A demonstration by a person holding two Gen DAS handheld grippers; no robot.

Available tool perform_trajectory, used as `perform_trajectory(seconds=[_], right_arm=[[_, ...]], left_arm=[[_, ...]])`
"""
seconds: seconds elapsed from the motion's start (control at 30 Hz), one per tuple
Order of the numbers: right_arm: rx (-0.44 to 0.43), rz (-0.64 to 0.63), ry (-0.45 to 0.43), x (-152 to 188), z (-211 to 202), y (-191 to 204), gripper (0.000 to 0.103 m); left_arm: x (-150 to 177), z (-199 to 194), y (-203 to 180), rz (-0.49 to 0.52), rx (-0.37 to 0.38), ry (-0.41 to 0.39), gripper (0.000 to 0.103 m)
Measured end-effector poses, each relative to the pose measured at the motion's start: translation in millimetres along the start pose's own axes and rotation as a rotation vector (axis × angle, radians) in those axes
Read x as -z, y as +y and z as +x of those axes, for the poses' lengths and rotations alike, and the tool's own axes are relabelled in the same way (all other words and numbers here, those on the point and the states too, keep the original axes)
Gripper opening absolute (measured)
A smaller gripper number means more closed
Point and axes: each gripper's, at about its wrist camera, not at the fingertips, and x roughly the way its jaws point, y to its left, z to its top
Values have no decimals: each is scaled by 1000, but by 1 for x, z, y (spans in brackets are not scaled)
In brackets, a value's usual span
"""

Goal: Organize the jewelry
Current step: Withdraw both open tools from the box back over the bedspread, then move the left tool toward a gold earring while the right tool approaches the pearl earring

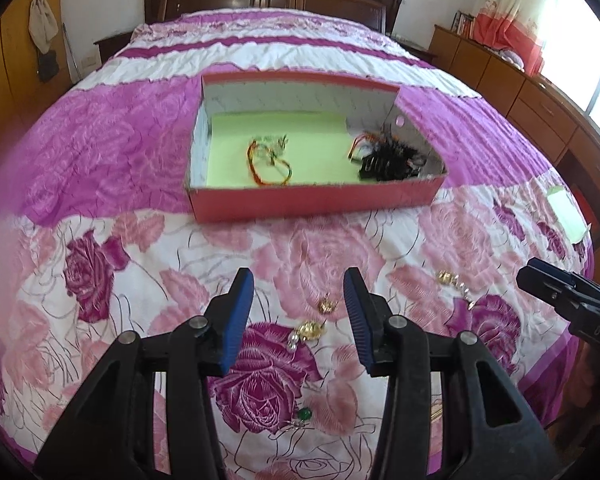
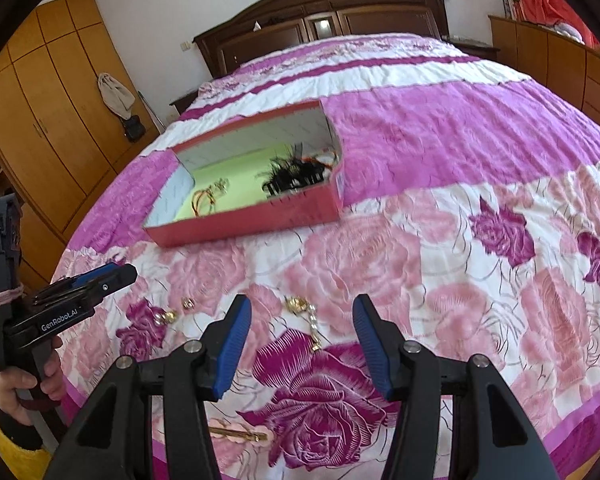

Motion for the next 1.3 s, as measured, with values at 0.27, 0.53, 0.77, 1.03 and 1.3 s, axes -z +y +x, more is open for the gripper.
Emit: perform_trajectory(seconds=[0.27, 0.53, 0.77, 1.03, 1.3], right_arm=[[13, -21, 85, 14, 24, -3, 56], [40, -80, 148, 27, 46, 1, 49], [44, -89, 154, 25, 60, 0, 47], [33, -97, 146, 17, 75, 1, 41], [-10, -123, 148, 16, 81, 6, 10]], left_arm=[[17, 16, 4, -1, 0, 65, 39], [33, 26, 7, 13, 25, 106, 38], [40, 33, 8, 18, 44, 122, 37], [37, 41, 2, 57, 55, 105, 12], [36, 31, -3, 95, 75, 73, 0]])
